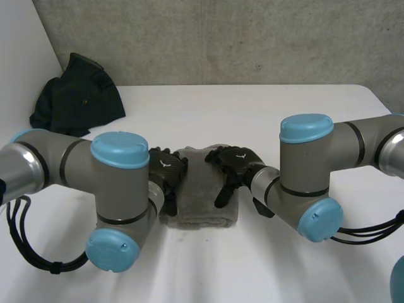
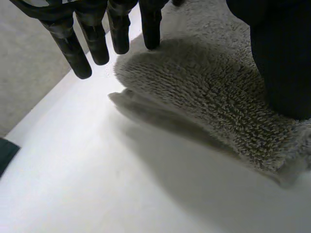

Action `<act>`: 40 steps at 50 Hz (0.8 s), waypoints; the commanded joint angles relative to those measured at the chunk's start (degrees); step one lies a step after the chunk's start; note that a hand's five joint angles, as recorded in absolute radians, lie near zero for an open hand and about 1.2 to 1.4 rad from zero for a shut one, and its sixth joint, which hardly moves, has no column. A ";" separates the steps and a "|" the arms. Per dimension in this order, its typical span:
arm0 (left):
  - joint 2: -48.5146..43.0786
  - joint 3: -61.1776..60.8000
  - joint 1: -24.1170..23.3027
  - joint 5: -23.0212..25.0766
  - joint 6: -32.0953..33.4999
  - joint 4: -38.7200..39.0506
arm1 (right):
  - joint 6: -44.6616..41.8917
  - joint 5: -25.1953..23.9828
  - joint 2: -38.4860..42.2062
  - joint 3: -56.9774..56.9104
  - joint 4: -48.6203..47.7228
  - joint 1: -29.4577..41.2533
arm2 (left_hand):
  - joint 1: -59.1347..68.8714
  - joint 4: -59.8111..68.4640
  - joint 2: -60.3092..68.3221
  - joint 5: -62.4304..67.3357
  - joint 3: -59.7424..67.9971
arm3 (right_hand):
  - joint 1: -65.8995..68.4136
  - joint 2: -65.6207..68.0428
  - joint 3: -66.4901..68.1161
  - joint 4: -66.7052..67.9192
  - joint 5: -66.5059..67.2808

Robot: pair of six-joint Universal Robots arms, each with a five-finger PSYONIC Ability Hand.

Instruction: Fold the laundry.

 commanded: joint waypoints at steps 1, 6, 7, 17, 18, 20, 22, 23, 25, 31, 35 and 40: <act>3.18 -0.43 0.25 0.03 0.51 1.25 | -0.18 0.09 1.50 -0.59 0.20 -0.08 | -0.87 -1.12 -0.96 -0.16 -0.97 | -1.55 -2.64 -2.35 -3.45 -3.98; 3.45 0.01 -0.36 4.23 -1.33 2.74 | -1.24 0.18 1.50 -0.32 0.20 -0.08 | -1.55 -1.80 -1.64 -0.84 -1.64 | -1.55 -2.64 -2.35 -3.45 -3.98; 3.45 0.10 -0.36 5.21 -1.77 2.75 | -1.41 0.27 1.50 -0.32 0.20 -0.17 | -1.55 -1.80 -1.64 -0.84 -1.64 | -1.55 -2.64 -2.35 -3.45 -3.98; -2.26 2.73 1.39 8.91 -3.19 2.22 | -1.94 1.85 1.41 0.03 0.11 -0.17 | -0.37 -0.62 -0.46 0.34 -0.47 | -1.55 -2.64 -2.35 -3.45 -3.98; -2.61 2.73 1.74 8.65 -3.19 2.22 | -1.94 1.94 1.41 0.03 0.11 -0.17 | -0.20 -0.45 -0.29 0.51 -0.30 | -1.55 -2.64 -2.35 -3.45 -3.98; -3.05 2.73 2.45 7.77 -3.10 2.13 | -2.47 2.38 1.41 0.20 0.11 -0.17 | -0.20 -0.45 -0.29 0.51 -0.30 | -1.55 -2.64 -2.35 -3.45 -3.98; -3.14 2.65 2.98 6.36 -3.10 1.87 | -3.08 2.81 1.24 0.29 0.11 -0.26 | -0.20 -0.45 -0.29 0.51 -0.30 | -1.55 -2.64 -2.35 -3.45 -3.98; -3.14 2.56 3.06 6.01 -3.10 1.69 | -3.61 3.60 0.97 0.46 0.19 -0.26 | -0.04 -0.28 -0.12 0.68 -0.13 | -1.55 -2.64 -2.35 -3.45 -3.98; -2.53 2.56 3.15 5.66 -3.36 0.56 | -3.87 4.31 0.53 0.47 0.20 -0.35 | -0.03 -0.28 -0.12 0.68 -0.13 | -1.55 -2.64 -2.35 -3.45 -3.98; 1.32 2.03 2.10 6.79 -4.15 -0.59 | -3.09 5.01 -5.86 3.18 -0.24 -0.61 | -1.71 -1.96 -1.80 -1.00 -1.81 | -1.55 -2.64 -2.35 -3.45 -3.98; 6.95 2.12 2.18 10.13 -6.60 0.02 | -2.91 8.51 -12.10 7.39 -2.95 -1.83 | -2.89 -3.14 -2.98 -2.18 -2.99 | -1.55 -2.64 -2.35 -3.45 -3.98; 12.48 2.29 3.32 16.53 -12.40 0.11 | 0.42 15.38 -17.04 14.52 -7.36 -3.68 | -1.89 -2.14 -1.98 -1.18 -1.99 | -1.55 -2.64 -2.35 -3.45 -3.98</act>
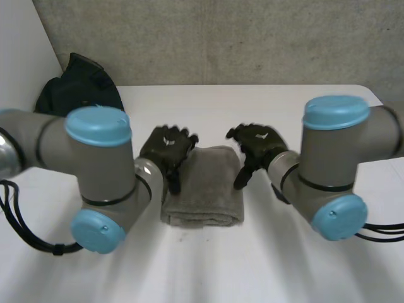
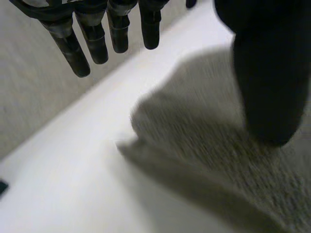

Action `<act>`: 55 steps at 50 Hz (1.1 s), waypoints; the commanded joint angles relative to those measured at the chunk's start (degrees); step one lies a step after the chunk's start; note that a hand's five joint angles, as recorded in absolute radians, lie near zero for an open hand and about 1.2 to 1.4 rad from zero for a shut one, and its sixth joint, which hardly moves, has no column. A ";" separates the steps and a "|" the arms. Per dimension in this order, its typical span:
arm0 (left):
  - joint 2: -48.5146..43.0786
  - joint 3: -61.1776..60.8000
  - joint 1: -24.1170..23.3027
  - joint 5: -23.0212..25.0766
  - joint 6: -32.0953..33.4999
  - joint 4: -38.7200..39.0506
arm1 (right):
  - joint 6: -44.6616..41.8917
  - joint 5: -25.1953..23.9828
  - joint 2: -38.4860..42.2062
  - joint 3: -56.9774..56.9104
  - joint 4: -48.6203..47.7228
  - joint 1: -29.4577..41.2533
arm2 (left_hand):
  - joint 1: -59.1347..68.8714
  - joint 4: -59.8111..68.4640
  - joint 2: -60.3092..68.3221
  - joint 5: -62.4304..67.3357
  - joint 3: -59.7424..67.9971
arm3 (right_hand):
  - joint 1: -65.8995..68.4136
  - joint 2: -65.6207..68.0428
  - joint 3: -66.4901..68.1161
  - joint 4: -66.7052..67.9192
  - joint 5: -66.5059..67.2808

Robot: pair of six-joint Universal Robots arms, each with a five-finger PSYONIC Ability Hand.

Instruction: Fold the laundry.

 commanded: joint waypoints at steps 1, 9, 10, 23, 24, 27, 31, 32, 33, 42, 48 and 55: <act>8.96 0.22 1.58 8.66 -7.18 0.20 | 4.24 8.85 -8.91 10.22 -5.77 -2.53 | -1.16 -0.54 -0.70 -0.87 -0.82 | -1.54 -2.64 -1.94 -3.45 -3.85; 14.85 0.05 8.61 22.10 -10.70 -7.43 | 12.68 9.56 -12.09 22.09 -6.48 -2.62 | -0.66 -0.03 -0.20 -0.37 -0.31 | -1.54 -2.64 -1.94 -3.45 -3.85; 14.94 0.31 9.05 23.43 -10.79 -8.58 | 13.29 9.30 -12.09 22.97 -6.57 -2.62 | -0.82 -0.20 -0.36 -0.53 -0.48 | -1.54 -2.64 -1.94 -3.45 -3.85; 17.32 0.14 10.72 28.98 -10.88 -11.93 | 26.39 1.82 -5.76 26.24 -12.89 -0.78 | -0.66 -0.03 -0.20 -0.37 -0.31 | -1.54 -2.64 -1.94 -3.45 -3.85; 17.32 -0.04 10.63 28.98 -10.88 -11.93 | 26.48 1.82 -5.15 25.71 -12.98 -0.25 | -0.66 -0.03 -0.20 -0.37 -0.31 | -1.54 -2.64 -1.94 -3.45 -3.85; 17.23 -0.13 10.72 28.98 -10.88 -11.93 | 26.48 2.00 -3.21 22.90 -13.07 1.25 | -0.66 -0.03 -0.20 -0.37 -0.31 | -1.54 -2.64 -1.94 -3.45 -3.85; 17.14 -0.30 10.64 28.98 -10.96 -11.93 | 26.83 1.91 -0.31 20.70 -13.25 1.78 | -0.66 -0.03 -0.20 -0.37 -0.31 | -1.46 -2.56 -1.87 -3.38 -3.78; 17.14 -0.30 10.63 28.98 -10.96 -11.93 | 26.84 1.91 0.13 20.35 -13.33 1.95 | -0.66 -0.03 -0.20 -0.37 -0.31 | -0.96 -2.06 -1.36 -2.87 -3.27; 17.14 -0.30 10.55 28.98 -10.96 -11.93 | 26.92 2.00 0.57 19.82 -13.34 2.04 | -0.66 -0.03 -0.20 -0.37 -0.31 | -0.62 -1.72 -1.02 -2.53 -2.93; 16.70 -0.30 10.46 29.06 -10.96 -11.84 | 26.92 2.26 3.73 15.16 -13.16 3.71 | -0.66 -0.03 -0.20 -0.37 -0.31 | 2.40 1.30 2.00 0.49 0.09; 16.62 -0.48 10.19 29.06 -10.96 -11.93 | 27.10 2.61 5.31 12.70 -13.60 4.24 | -0.66 -0.03 -0.20 -0.37 -0.31 | 15.83 14.74 15.43 13.92 13.52; 16.53 -1.18 10.19 29.15 -10.96 -11.84 | 27.10 2.70 7.43 8.57 -13.95 4.24 | -0.66 -0.03 -0.20 -0.37 -0.31 | 53.33 52.23 52.93 51.42 51.02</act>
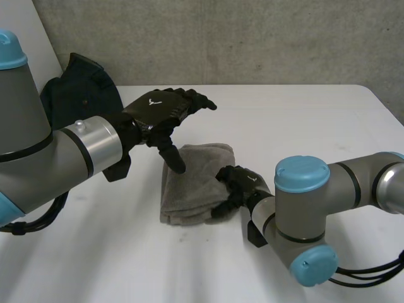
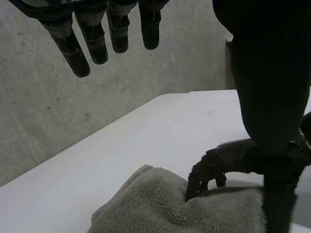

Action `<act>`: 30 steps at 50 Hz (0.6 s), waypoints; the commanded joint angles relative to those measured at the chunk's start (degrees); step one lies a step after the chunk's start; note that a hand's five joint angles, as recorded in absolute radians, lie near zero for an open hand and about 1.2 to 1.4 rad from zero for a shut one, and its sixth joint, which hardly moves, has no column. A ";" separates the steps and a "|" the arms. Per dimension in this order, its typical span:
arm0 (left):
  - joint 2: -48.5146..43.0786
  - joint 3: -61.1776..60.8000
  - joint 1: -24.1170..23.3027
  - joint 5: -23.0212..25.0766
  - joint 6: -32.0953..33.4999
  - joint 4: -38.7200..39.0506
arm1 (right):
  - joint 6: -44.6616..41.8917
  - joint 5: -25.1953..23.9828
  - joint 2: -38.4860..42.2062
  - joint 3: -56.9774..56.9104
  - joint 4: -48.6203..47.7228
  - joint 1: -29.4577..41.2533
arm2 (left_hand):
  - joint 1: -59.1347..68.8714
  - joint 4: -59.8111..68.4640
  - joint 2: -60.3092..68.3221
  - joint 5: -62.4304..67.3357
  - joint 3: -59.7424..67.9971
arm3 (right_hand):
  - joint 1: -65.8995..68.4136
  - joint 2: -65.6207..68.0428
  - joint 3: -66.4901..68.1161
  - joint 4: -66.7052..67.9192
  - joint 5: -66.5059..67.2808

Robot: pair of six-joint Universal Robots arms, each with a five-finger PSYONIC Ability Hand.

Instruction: Fold the laundry.

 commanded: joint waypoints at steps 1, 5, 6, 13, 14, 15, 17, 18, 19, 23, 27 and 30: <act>-0.06 -0.79 -0.02 0.09 0.00 0.04 | 0.05 0.08 1.79 -3.64 -0.30 -0.02 | -0.66 -0.03 -0.14 -0.37 -0.31 | 40.27 32.12 32.68 32.33 34.24; -0.06 -0.87 -0.02 0.09 -0.08 0.04 | -0.65 -0.19 2.66 -5.66 -0.39 -1.24 | -0.49 0.14 0.03 -0.20 -0.14 | 50.68 42.54 43.09 42.75 44.66; -0.06 -0.79 -0.02 0.09 -0.08 0.04 | -0.65 -0.36 3.19 -6.79 -0.30 -2.81 | -0.49 0.14 0.03 -0.20 -0.14 | 50.68 42.54 43.09 42.75 44.66; 0.03 -0.87 -0.20 0.09 -0.08 0.04 | -3.46 -0.89 4.77 -12.25 0.14 -10.55 | -0.49 0.14 0.03 -0.20 -0.14 | 50.68 42.54 43.09 42.75 44.66; 0.11 -0.88 -0.28 0.09 -0.08 0.04 | -4.60 -1.32 5.21 -13.91 -0.04 -13.35 | -0.49 0.14 0.03 -0.20 -0.14 | 50.68 42.54 43.09 42.75 44.66; 0.11 -0.88 -0.37 0.09 -0.17 0.04 | -5.04 -1.68 5.48 -14.88 0.14 -14.77 | -0.49 0.14 0.03 -0.20 -0.14 | 50.68 42.54 43.09 42.75 44.66; 0.11 -0.88 -0.64 0.09 -0.17 0.04 | -5.66 -2.73 6.35 -16.99 0.23 -17.41 | -0.49 0.14 0.03 -0.20 -0.14 | 50.68 42.54 43.09 42.75 44.66; 0.11 -0.88 -0.72 0.09 -0.17 0.04 | -6.36 -4.04 7.40 -19.35 0.31 -19.59 | -0.49 0.14 0.03 -0.20 -0.14 | 50.68 42.54 43.09 42.75 44.66; 0.11 -0.88 -0.99 0.09 -0.17 0.04 | -6.45 -4.49 7.93 -20.68 0.31 -20.49 | -0.49 0.14 0.03 -0.20 -0.14 | 50.68 42.54 43.09 42.75 44.66; 0.11 -0.88 -1.16 0.00 -0.17 0.04 | -6.63 -5.46 11.53 -28.67 0.75 -24.18 | -0.49 0.14 0.03 -0.20 -0.14 | 50.68 42.54 43.09 42.75 44.66; 0.03 -0.88 -1.60 -0.09 -0.17 0.04 | -6.71 -4.85 17.68 -39.21 6.28 -29.01 | -0.49 0.14 0.03 -0.20 -0.14 | 50.68 42.54 43.09 42.75 44.66; -0.06 -0.88 -1.95 -0.09 -0.17 0.12 | -7.76 -2.84 23.03 -49.21 12.24 -32.78 | -0.49 0.14 0.03 -0.20 -0.14 | 50.68 42.54 43.09 42.75 44.66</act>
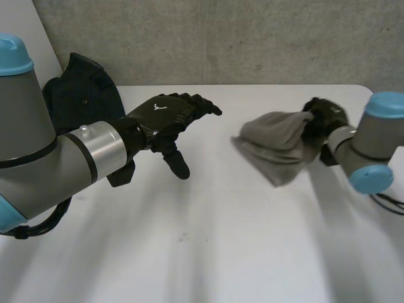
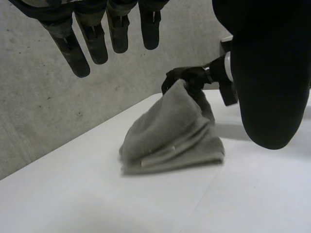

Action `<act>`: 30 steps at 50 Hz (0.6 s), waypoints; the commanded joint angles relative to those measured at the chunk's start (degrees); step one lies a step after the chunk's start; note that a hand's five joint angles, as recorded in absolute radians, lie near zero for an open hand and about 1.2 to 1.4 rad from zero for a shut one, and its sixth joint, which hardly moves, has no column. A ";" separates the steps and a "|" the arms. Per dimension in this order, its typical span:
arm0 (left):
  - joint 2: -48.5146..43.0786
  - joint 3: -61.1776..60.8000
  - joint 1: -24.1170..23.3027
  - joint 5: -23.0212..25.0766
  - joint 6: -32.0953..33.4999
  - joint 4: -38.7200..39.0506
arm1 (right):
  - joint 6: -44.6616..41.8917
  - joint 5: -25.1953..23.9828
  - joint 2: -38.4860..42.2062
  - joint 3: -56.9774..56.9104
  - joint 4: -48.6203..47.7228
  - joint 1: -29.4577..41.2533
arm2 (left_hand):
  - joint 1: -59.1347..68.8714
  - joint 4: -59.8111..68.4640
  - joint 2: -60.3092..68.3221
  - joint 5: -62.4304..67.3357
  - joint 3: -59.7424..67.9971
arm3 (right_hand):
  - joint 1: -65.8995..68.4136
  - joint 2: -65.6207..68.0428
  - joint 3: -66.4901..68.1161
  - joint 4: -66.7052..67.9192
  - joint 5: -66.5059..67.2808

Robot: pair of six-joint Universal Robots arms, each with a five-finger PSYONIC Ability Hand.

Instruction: Fold the laundry.

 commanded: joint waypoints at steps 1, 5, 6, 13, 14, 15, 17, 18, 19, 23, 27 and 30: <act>-0.26 0.00 -0.99 -0.09 0.00 0.09 | -1.61 2.95 12.84 -23.20 11.68 -9.19 | -0.49 0.14 0.03 -0.20 -0.15 | 29.39 14.49 13.69 12.02 16.01; -0.43 0.00 -1.08 -0.18 -0.09 0.18 | -3.98 6.90 18.30 -34.02 15.11 -11.91 | -0.49 0.14 0.03 -0.20 -0.15 | 29.39 14.49 13.69 12.02 16.01; -0.52 0.00 -1.16 -0.18 0.00 0.26 | -4.33 7.43 18.92 -35.34 15.29 -12.70 | -0.49 0.14 0.03 -0.20 -0.15 | 29.39 14.49 13.69 12.02 16.01; -1.75 0.70 -1.78 -0.18 -1.75 0.61 | -5.30 10.16 19.80 -38.34 13.98 -15.43 | -0.32 0.31 0.20 -0.03 0.02 | 29.39 14.49 13.69 12.02 16.01; -1.93 0.79 -1.87 -0.18 -2.02 0.70 | -5.30 10.60 19.89 -38.43 13.71 -15.69 | -0.32 0.31 0.20 -0.03 0.02 | 29.39 14.49 13.69 12.02 16.01; -2.10 0.79 -1.95 -0.18 -2.28 0.88 | -5.48 11.30 20.07 -38.43 13.36 -16.13 | -0.15 0.48 0.36 0.14 0.19 | 29.39 14.49 13.69 12.02 16.01; -2.37 0.97 -2.04 -0.18 -3.07 1.23 | -6.00 11.74 20.24 -38.52 13.10 -16.40 | 0.01 0.64 0.53 0.30 0.36 | 29.39 14.49 13.69 12.02 16.01; -2.45 1.05 -2.04 -0.18 -3.34 1.32 | -6.35 12.09 20.42 -38.52 13.01 -16.49 | 0.01 0.65 0.53 0.31 0.36 | 29.39 14.49 13.69 12.02 16.01; -2.46 1.14 -2.04 -0.18 -3.51 1.41 | -7.40 13.23 20.94 -38.69 12.75 -16.66 | 0.01 0.65 0.53 0.31 0.36 | 29.39 14.49 13.69 12.02 16.01; -2.81 1.14 -2.13 -0.18 -4.39 1.41 | -11.52 15.96 21.82 -39.14 12.13 -17.54 | 0.01 0.65 0.53 0.31 0.36 | 29.39 14.49 13.69 12.02 16.01; -2.90 1.23 -2.66 -0.36 -4.57 1.58 | -12.60 14.03 22.00 -38.96 11.95 -17.89 | 0.01 0.65 0.53 0.31 0.36 | 29.39 14.49 13.69 12.02 16.01; -2.98 1.23 -2.83 -1.15 -4.48 1.84 | -12.60 10.79 21.74 -38.61 12.48 -18.42 | 0.01 0.65 0.53 0.31 0.36 | -4.85 -19.75 -20.55 -22.22 -18.23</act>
